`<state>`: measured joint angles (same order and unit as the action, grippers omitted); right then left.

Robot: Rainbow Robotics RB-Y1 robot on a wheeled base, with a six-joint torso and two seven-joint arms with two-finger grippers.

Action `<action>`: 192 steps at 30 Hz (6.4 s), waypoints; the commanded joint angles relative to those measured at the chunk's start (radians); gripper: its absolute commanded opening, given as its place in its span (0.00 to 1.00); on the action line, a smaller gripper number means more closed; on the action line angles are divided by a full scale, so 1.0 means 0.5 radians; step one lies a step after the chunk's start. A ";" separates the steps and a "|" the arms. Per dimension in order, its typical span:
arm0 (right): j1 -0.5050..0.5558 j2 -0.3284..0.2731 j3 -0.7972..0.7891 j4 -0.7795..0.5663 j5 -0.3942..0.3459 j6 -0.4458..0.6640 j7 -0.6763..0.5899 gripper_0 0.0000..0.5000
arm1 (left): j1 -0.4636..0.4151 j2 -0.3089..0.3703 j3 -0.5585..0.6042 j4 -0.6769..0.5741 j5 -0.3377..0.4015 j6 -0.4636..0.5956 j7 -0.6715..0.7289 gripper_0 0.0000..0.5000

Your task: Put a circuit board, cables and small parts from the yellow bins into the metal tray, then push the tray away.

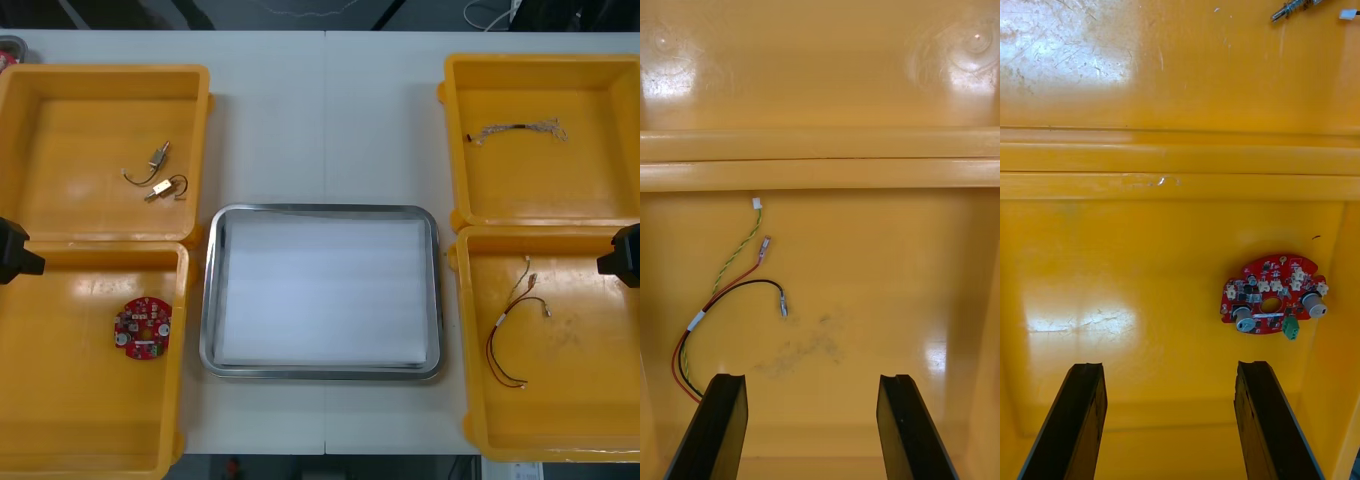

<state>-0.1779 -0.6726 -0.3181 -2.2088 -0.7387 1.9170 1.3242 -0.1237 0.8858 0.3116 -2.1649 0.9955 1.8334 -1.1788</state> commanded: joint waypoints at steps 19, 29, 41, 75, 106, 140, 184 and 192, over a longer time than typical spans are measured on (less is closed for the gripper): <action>0.027 -0.072 -0.060 -0.019 0.002 0.006 -0.120 1.00 | 0.030 0.091 0.058 -0.057 0.016 -0.019 -0.035 1.00; 0.027 -0.072 -0.060 -0.019 0.002 0.006 -0.120 1.00 | 0.030 0.091 0.058 -0.057 0.016 -0.019 -0.035 1.00; 0.027 -0.072 -0.060 -0.019 0.002 0.006 -0.120 1.00 | 0.030 0.091 0.058 -0.057 0.016 -0.019 -0.035 1.00; 0.126 -0.038 -0.036 -0.010 0.017 0.006 -0.160 1.00 | 0.085 0.048 0.006 -0.011 0.046 -0.102 -0.011 1.00; 0.153 0.526 0.418 -0.221 0.628 0.006 -1.022 1.00 | 0.517 -0.155 -0.586 -0.214 -0.534 -0.786 0.017 1.00; 0.199 0.670 0.495 0.104 0.707 -0.180 -1.182 1.00 | 0.551 -0.290 -0.961 -0.085 -0.966 -0.970 0.069 1.00; 0.261 0.670 0.676 0.383 0.710 -0.551 -1.311 1.00 | 0.591 -0.195 -0.792 -0.119 -0.816 -0.967 0.047 0.00; 0.273 0.670 0.691 0.386 0.698 -0.551 -1.317 0.75 | 0.591 -0.097 -0.547 -0.291 -0.598 -0.685 0.029 0.00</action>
<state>-0.0654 -0.3504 0.0009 -2.0172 -0.3802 1.6511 0.7089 0.1446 0.7825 -0.0213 -2.2485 0.6587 1.4551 -1.1785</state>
